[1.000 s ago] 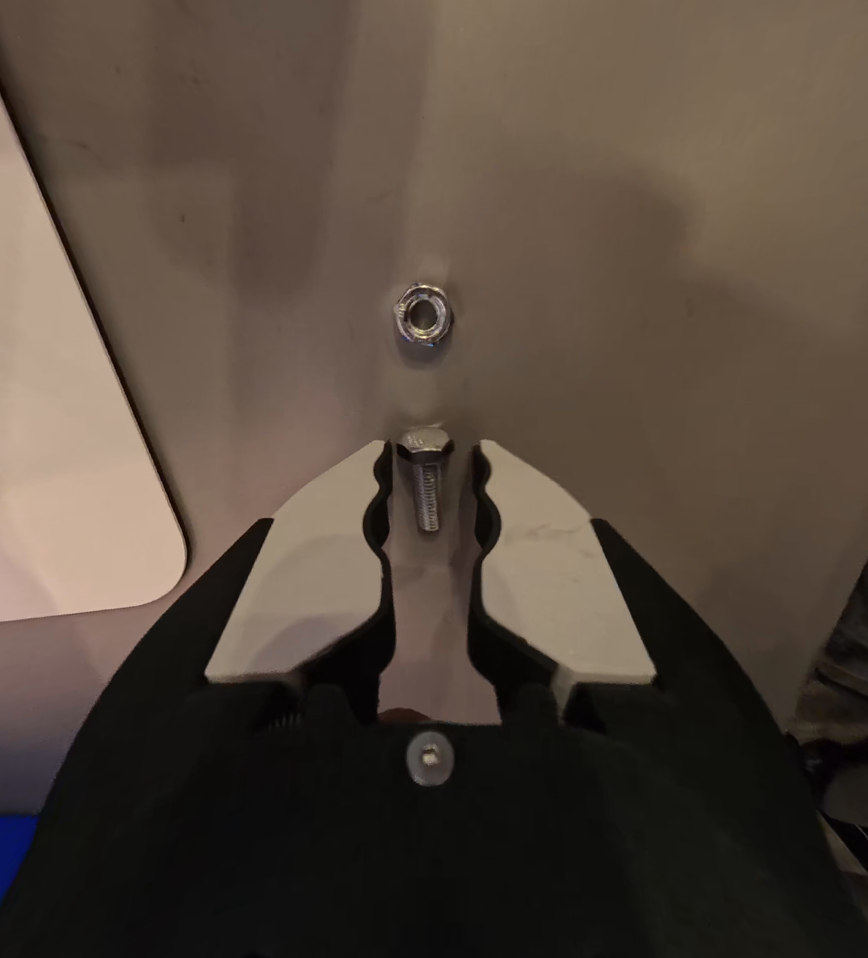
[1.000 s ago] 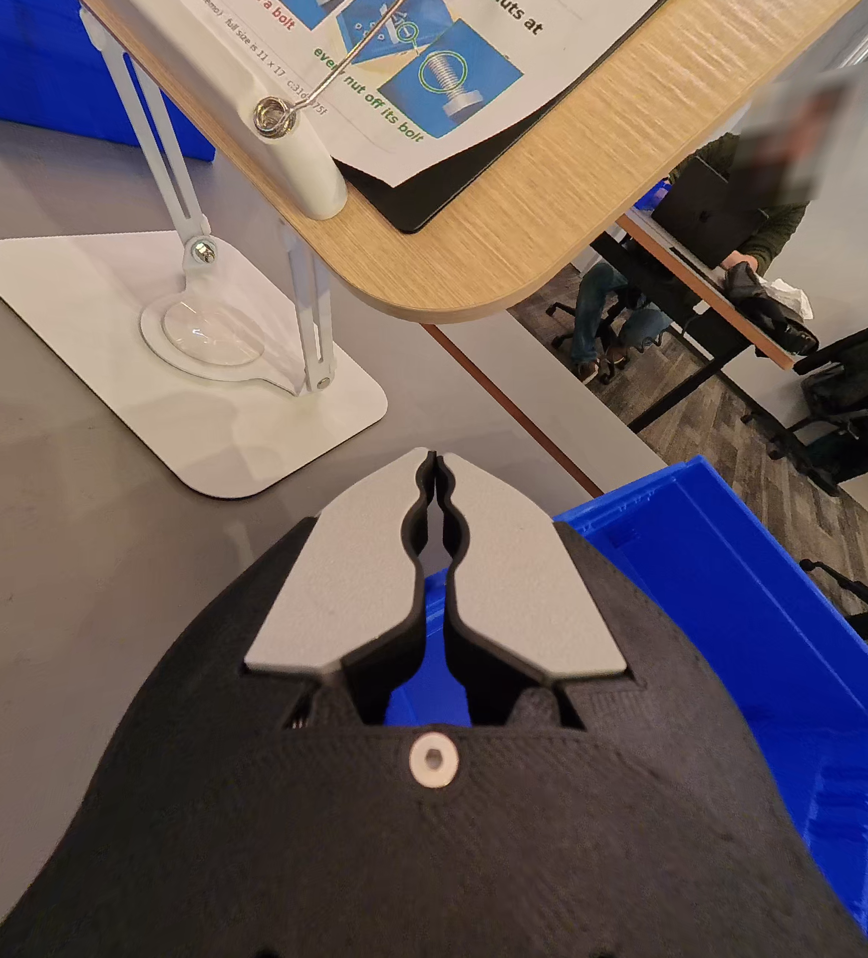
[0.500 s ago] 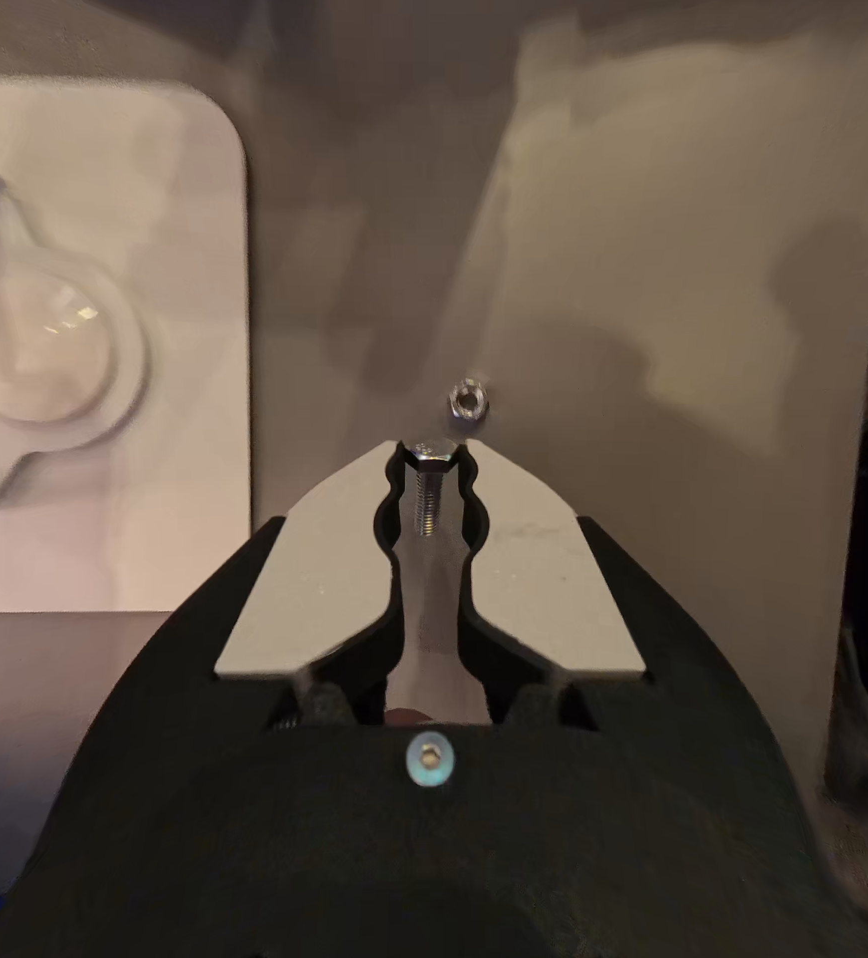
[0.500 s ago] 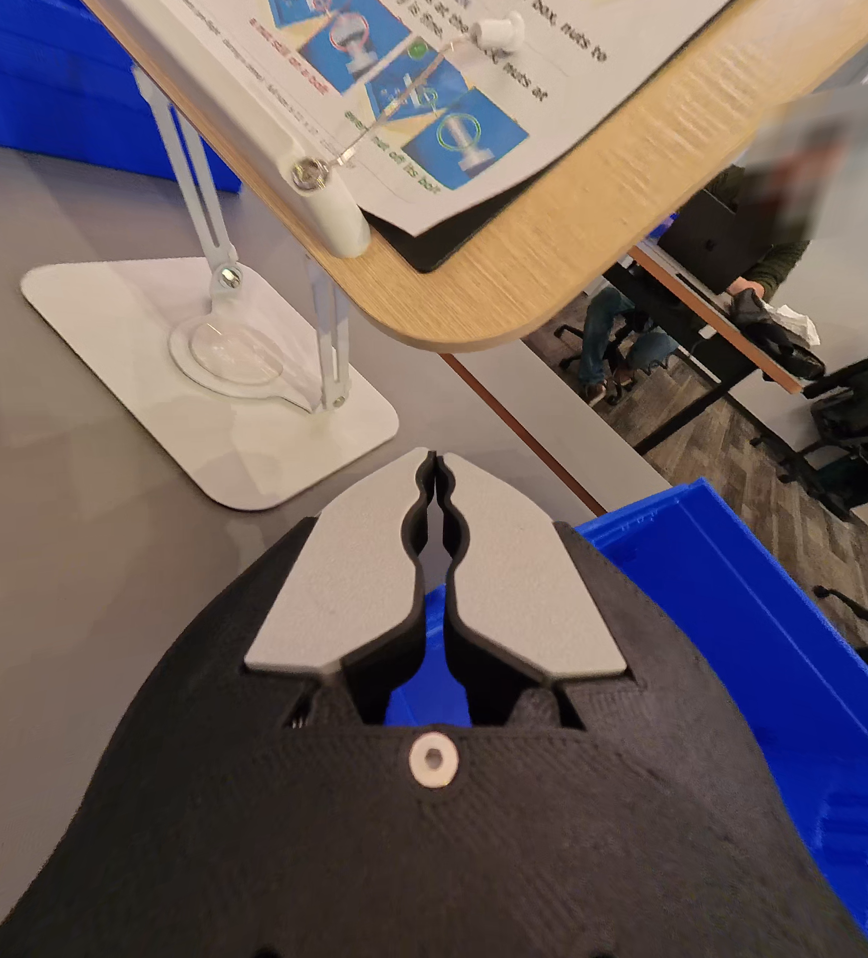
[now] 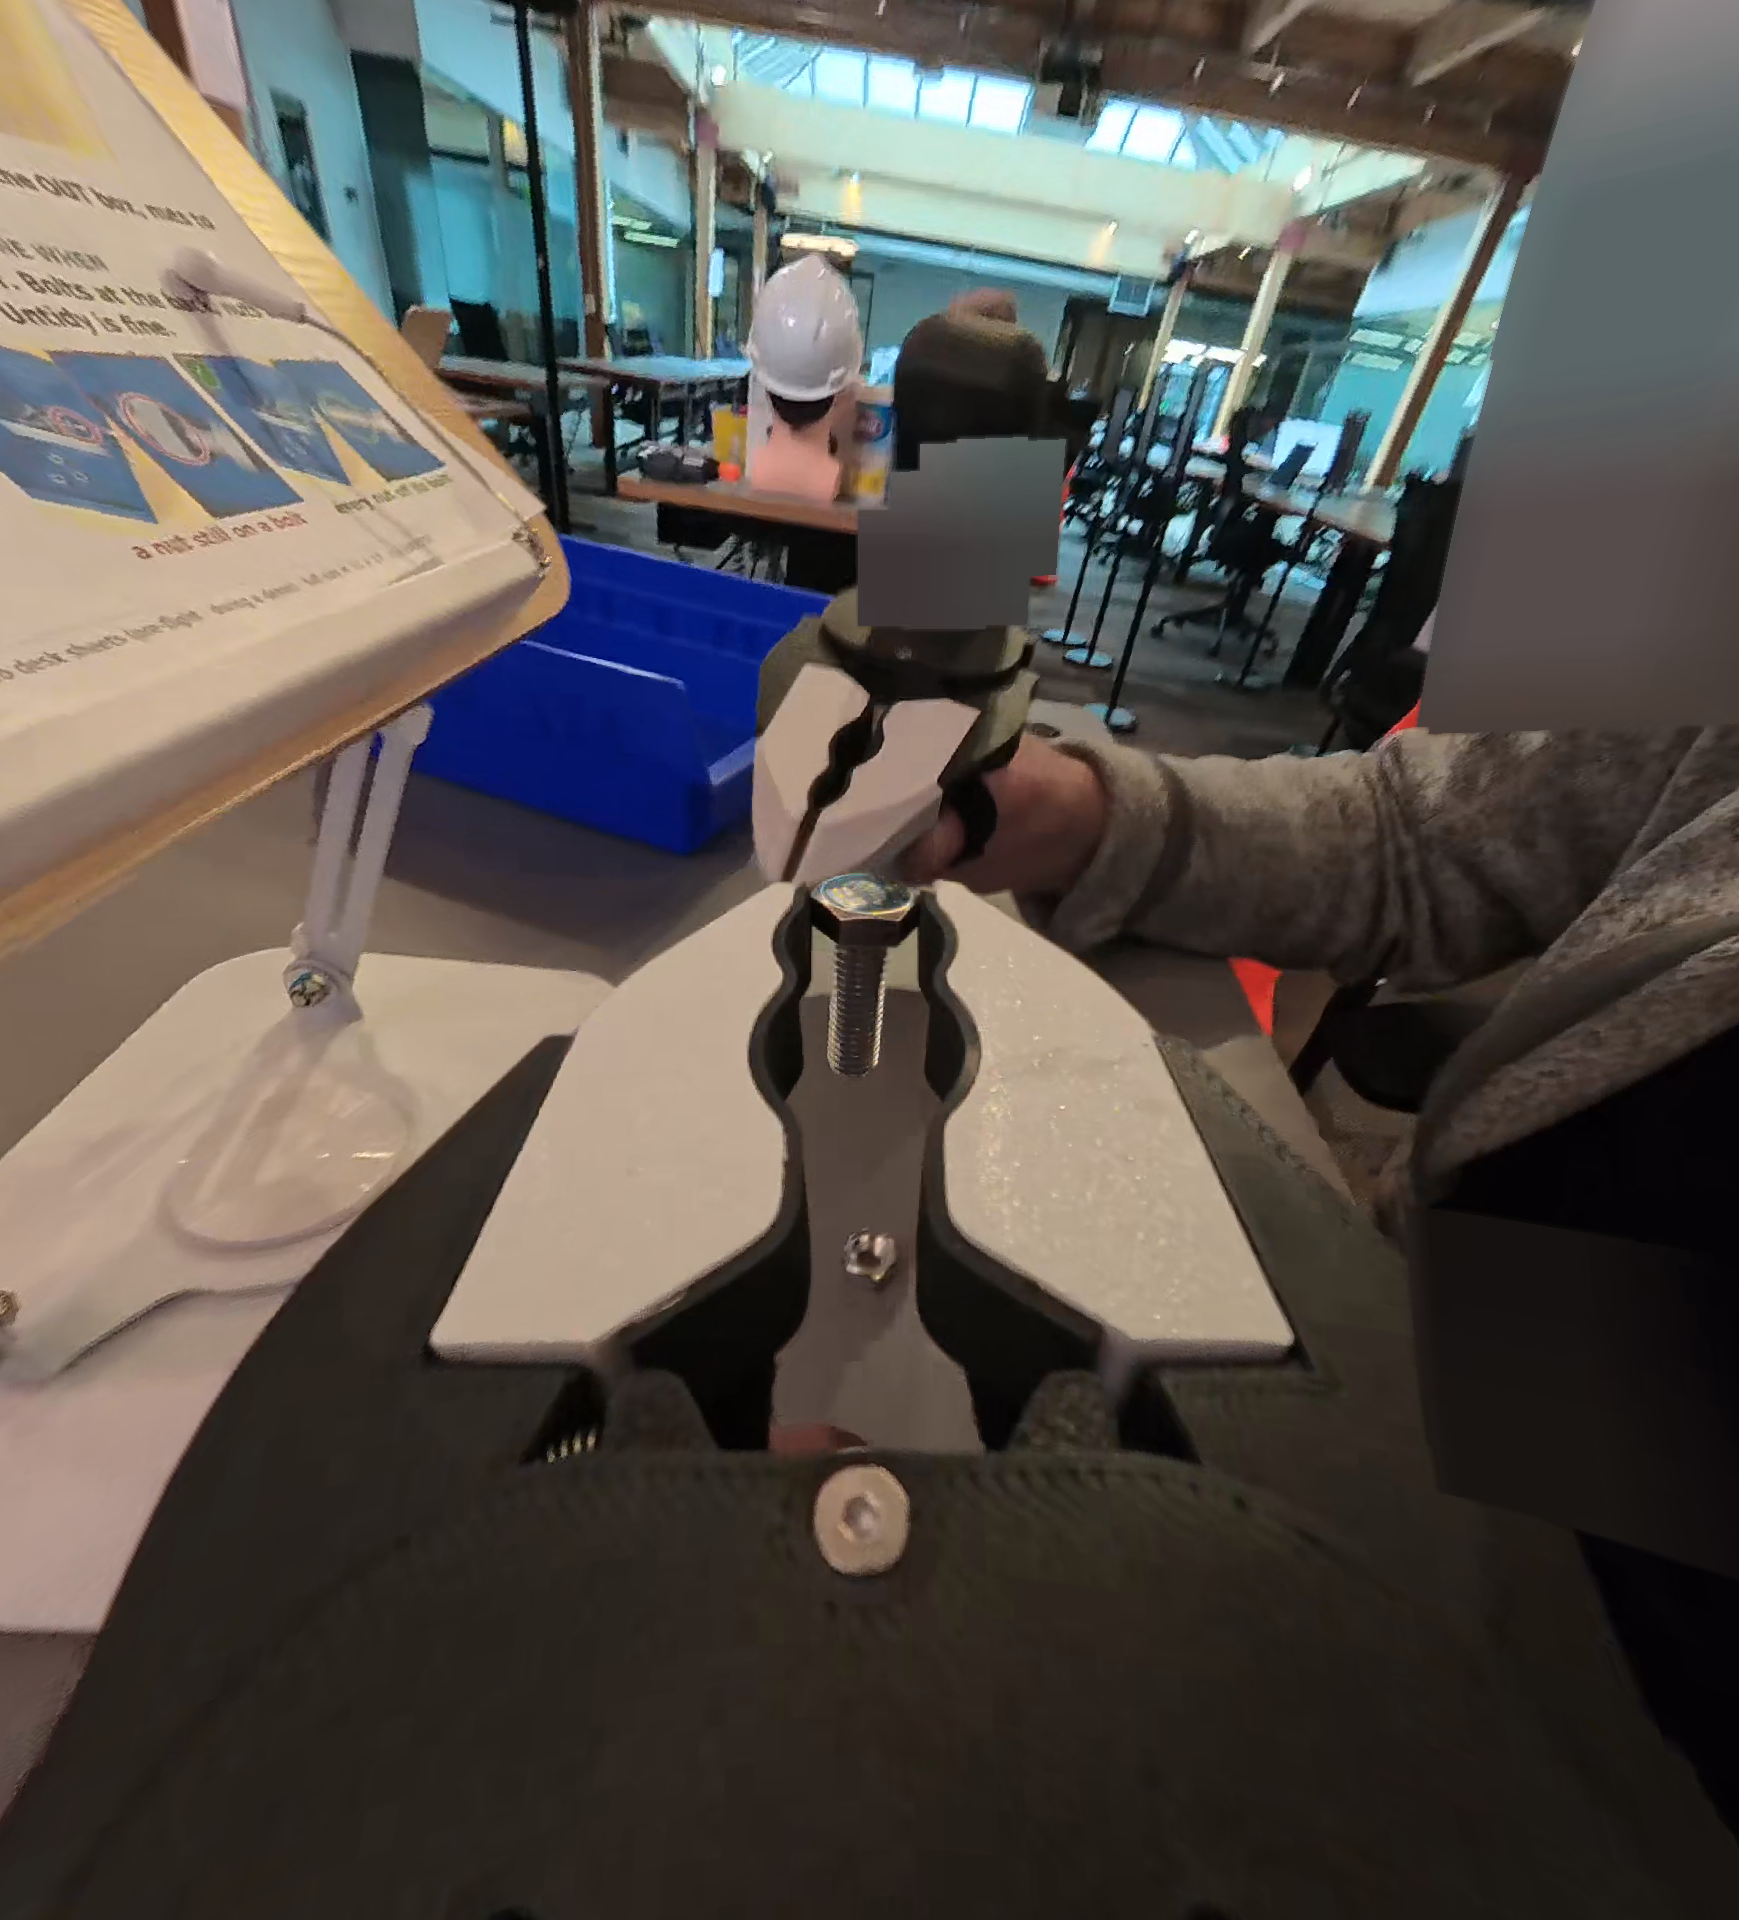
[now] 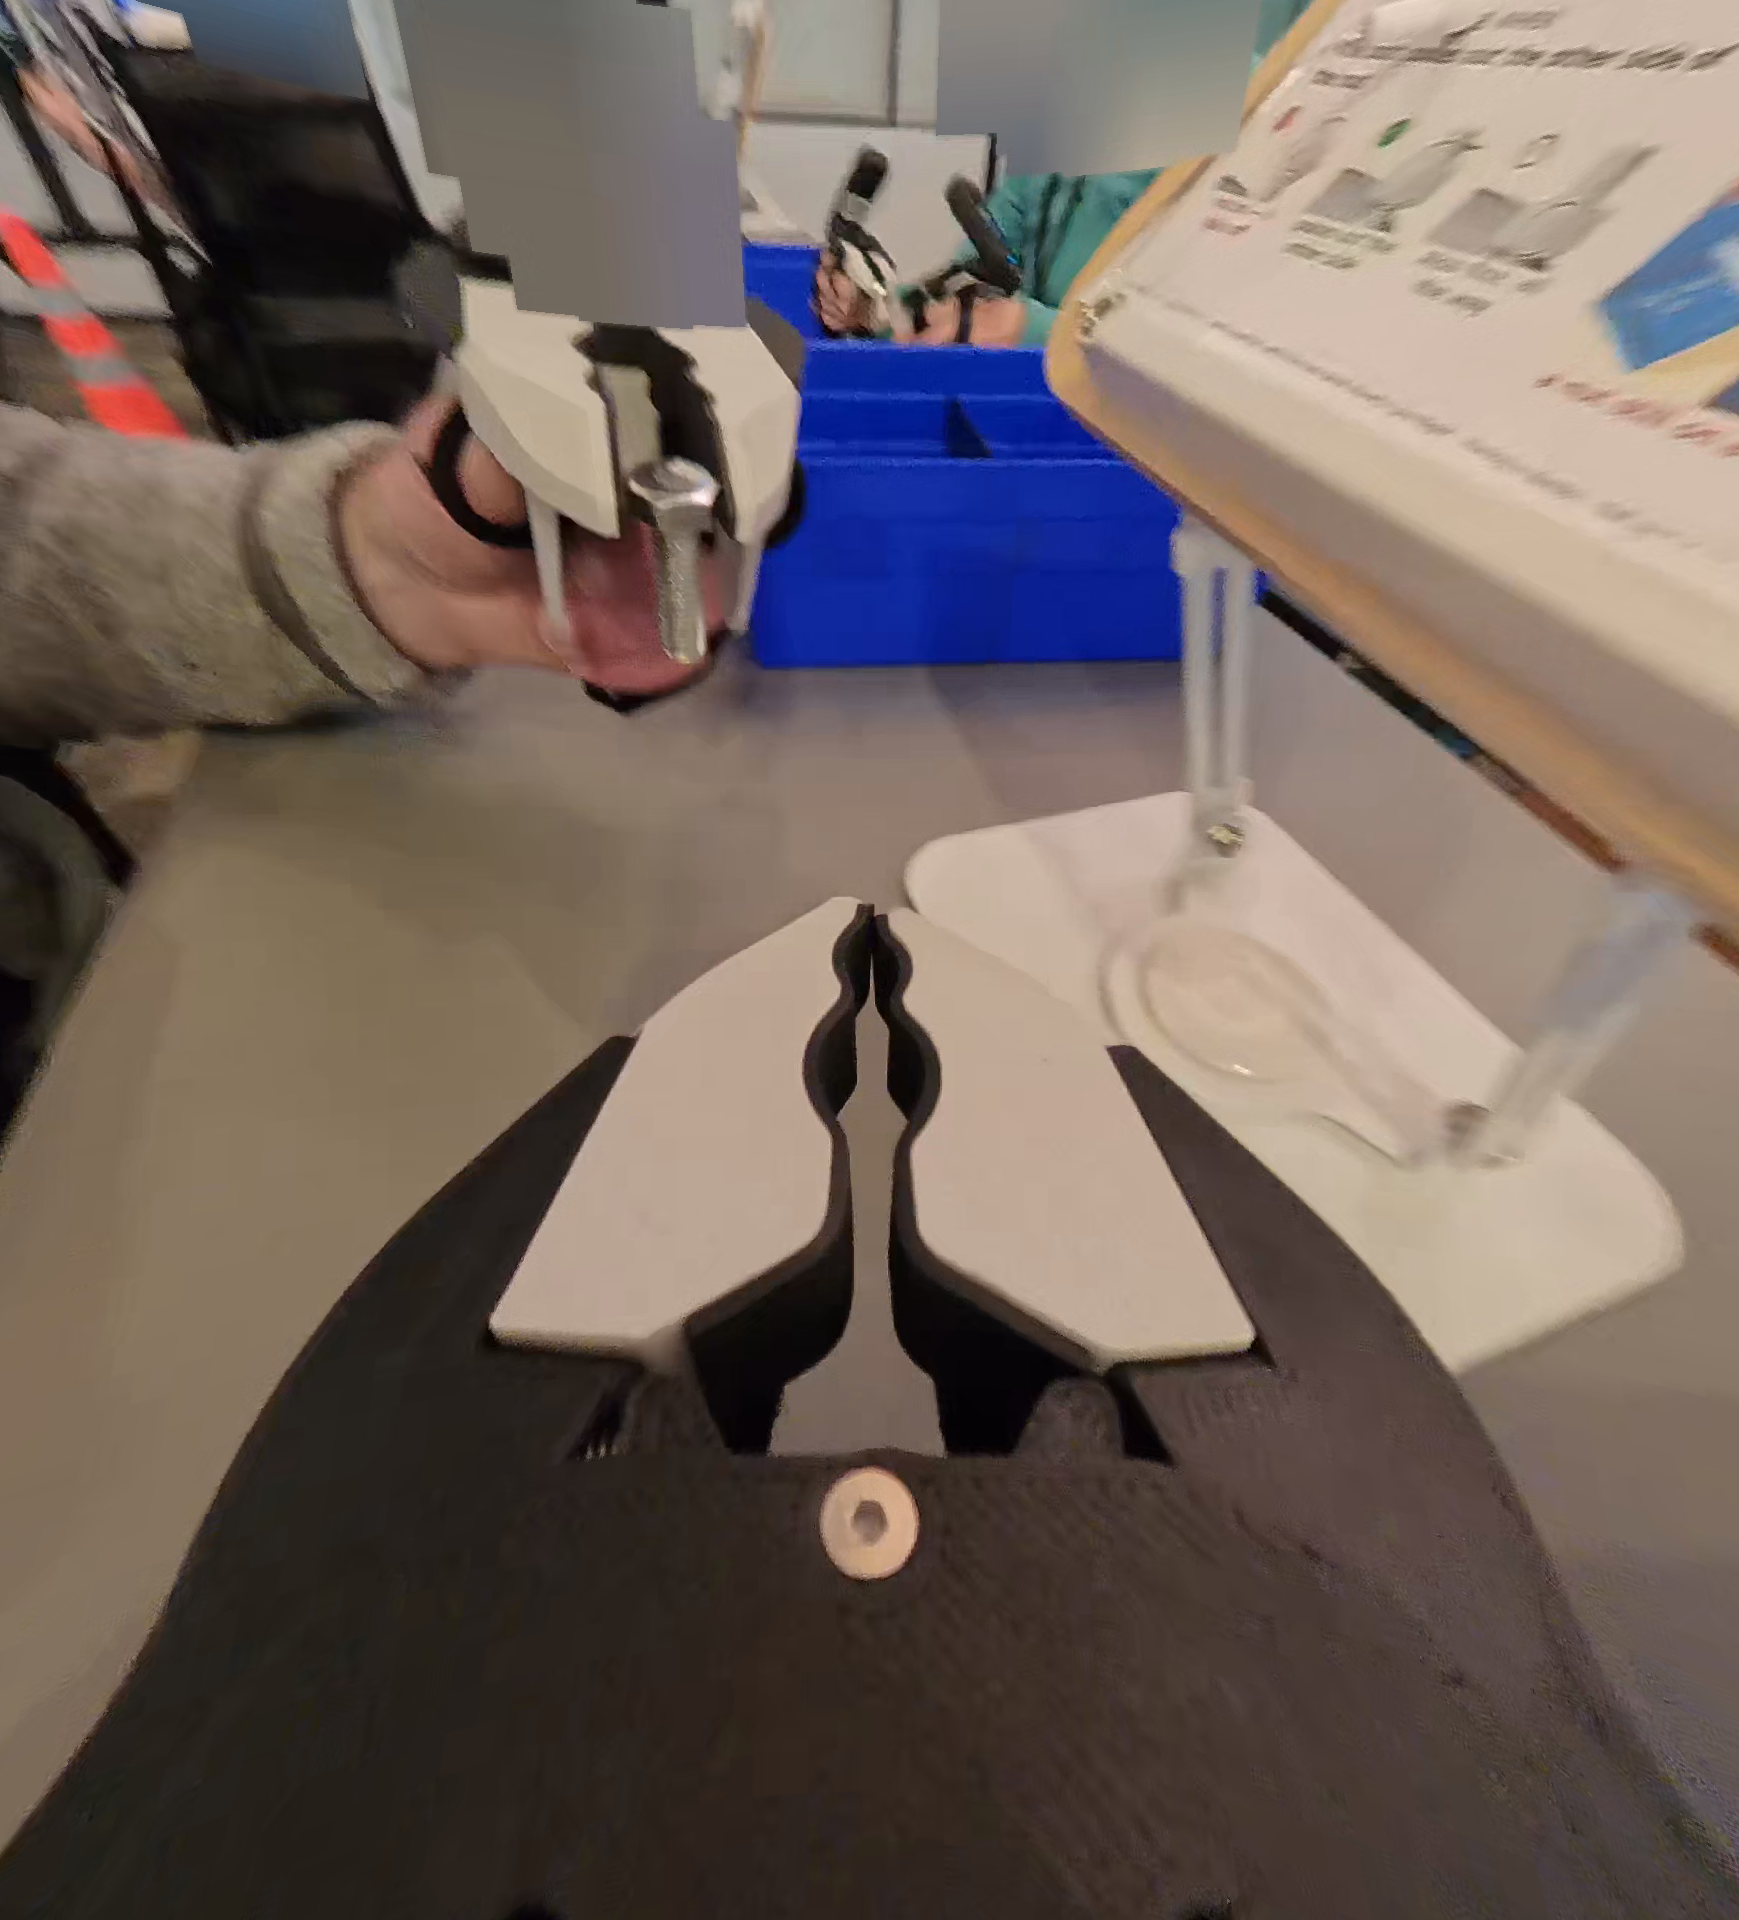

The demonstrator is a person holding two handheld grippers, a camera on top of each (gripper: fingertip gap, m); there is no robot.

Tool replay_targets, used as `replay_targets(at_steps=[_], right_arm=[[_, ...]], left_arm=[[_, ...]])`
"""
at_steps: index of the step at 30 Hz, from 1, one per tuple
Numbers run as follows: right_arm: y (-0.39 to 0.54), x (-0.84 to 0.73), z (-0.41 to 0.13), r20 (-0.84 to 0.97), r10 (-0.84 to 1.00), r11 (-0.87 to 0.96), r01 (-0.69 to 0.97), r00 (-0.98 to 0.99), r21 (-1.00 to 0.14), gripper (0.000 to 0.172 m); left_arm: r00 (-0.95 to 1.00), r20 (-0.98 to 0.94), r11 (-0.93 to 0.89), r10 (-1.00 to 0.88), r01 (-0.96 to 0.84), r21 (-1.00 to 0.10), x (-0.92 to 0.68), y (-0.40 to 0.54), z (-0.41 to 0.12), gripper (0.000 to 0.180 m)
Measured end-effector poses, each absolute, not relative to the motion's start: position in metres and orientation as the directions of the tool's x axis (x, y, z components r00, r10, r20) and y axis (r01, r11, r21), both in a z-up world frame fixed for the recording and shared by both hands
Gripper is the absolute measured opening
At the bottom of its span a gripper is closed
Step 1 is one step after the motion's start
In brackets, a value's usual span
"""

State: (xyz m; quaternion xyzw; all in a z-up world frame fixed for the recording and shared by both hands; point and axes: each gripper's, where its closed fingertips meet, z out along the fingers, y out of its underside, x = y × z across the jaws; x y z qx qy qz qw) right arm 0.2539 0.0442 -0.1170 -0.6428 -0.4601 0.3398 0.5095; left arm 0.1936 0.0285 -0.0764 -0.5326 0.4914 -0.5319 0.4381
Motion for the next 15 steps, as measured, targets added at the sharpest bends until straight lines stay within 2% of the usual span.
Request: replay_targets(at_steps=[4,9,15], right_arm=[[0.029,0.225,-0.113,-0.039,0.965,-0.087,0.176,0.260,-0.981,0.000],[0.021,0.201,-0.116,-0.038,0.975,-0.080,0.186,0.219,-0.979,0.007],[0.020,0.190,-0.105,-0.088,0.976,-0.108,0.089,0.201,-0.990,0.011]], left_arm=[[-0.062,0.163,-0.164,-0.985,0.009,-0.986,0.201,0.027,-0.077,0.019],[-0.089,0.180,-0.188,-0.980,0.092,-0.978,0.204,0.026,-0.070,0.019],[-0.115,0.190,-0.202,-0.975,0.110,-0.973,0.211,0.021,-0.072,0.019]])
